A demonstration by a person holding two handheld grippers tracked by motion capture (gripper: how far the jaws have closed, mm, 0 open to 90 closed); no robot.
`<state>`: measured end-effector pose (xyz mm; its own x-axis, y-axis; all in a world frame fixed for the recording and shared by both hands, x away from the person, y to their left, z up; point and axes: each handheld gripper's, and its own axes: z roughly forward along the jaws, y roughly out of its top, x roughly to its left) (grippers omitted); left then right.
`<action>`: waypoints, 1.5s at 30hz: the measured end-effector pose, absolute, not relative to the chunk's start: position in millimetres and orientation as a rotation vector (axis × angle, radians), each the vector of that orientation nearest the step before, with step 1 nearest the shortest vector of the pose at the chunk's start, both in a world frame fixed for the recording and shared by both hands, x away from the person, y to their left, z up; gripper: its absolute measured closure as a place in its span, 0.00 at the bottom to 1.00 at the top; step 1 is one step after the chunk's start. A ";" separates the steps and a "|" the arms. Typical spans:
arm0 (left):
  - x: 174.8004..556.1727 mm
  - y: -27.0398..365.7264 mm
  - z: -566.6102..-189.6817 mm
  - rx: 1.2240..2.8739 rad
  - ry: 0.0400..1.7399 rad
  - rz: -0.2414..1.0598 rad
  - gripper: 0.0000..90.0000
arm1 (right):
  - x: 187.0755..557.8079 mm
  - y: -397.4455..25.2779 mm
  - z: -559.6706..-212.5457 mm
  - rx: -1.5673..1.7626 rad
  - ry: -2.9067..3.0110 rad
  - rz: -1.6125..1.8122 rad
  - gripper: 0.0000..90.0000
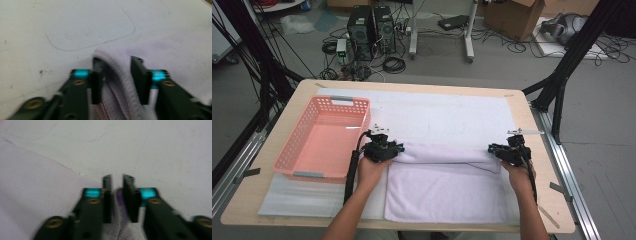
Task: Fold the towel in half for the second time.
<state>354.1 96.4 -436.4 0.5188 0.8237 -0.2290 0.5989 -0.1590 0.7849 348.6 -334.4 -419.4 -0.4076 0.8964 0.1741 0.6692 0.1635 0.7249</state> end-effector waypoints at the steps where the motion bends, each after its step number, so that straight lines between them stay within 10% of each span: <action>1: 352.0 95.5 -435.0 1.856 1.161 0.332 0.91 | 346.9 -333.9 -418.4 1.486 2.146 1.100 0.97; 16: 287.5 107.2 -427.6 1.830 0.975 0.371 0.89 | 281.7 -349.7 -402.9 1.316 2.087 1.291 0.97; 26: 257.6 125.9 -427.5 1.789 0.975 0.366 0.58 | 233.8 -359.0 -411.8 1.281 2.070 1.333 0.97; 39: 261.9 127.1 -418.5 1.757 0.968 0.382 0.48 | 205.6 -362.3 -419.5 1.298 2.072 1.287 0.97; 42: 272.1 119.5 -421.8 1.788 0.993 0.344 0.52 | 203.6 -361.4 -420.7 1.307 2.057 1.289 0.97; 45: 272.3 112.7 -427.8 1.836 1.001 0.337 0.81 | 202.0 -361.1 -420.8 1.308 2.046 1.295 0.97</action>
<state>272.3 112.7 -427.8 0.6219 0.7588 -0.1938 0.4868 -0.1807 0.8546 202.0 -361.1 -420.8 -0.4902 0.8590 0.1477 0.5011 0.1391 0.8541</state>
